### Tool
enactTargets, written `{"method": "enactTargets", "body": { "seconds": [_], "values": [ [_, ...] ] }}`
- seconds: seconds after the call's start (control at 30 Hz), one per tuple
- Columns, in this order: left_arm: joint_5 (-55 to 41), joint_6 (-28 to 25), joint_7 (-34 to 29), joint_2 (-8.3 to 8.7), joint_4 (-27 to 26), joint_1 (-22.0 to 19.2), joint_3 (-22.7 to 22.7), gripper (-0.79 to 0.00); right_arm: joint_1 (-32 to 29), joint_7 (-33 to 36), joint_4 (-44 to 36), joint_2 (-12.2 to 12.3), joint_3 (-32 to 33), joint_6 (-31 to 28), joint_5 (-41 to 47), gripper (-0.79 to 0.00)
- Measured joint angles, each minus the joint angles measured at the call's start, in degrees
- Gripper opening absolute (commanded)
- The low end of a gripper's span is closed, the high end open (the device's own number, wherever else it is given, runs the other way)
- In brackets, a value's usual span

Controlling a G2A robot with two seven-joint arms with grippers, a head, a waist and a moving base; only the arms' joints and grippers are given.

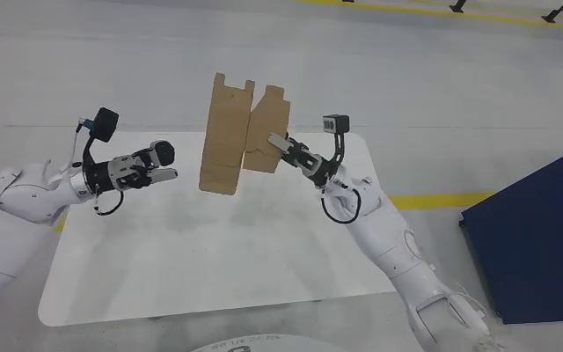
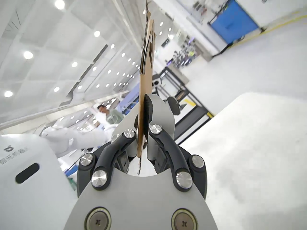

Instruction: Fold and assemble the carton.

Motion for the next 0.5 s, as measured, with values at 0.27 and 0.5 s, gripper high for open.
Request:
{"method": "enactTargets", "body": {
  "seconds": [0.27, 0.5],
  "values": [
    [25.8, 9.3, 16.0, 0.11, -5.4, 5.0, -7.1, 0.000, 1.2, -15.4, 1.0, -1.9, -2.4, 6.5, -12.0, -0.785],
    [24.3, 8.1, 15.0, 0.11, -5.0, 4.8, -6.9, 0.000, 1.1, -15.1, 0.9, -1.8, -2.4, 6.4, -11.9, -0.785]
  ]
}}
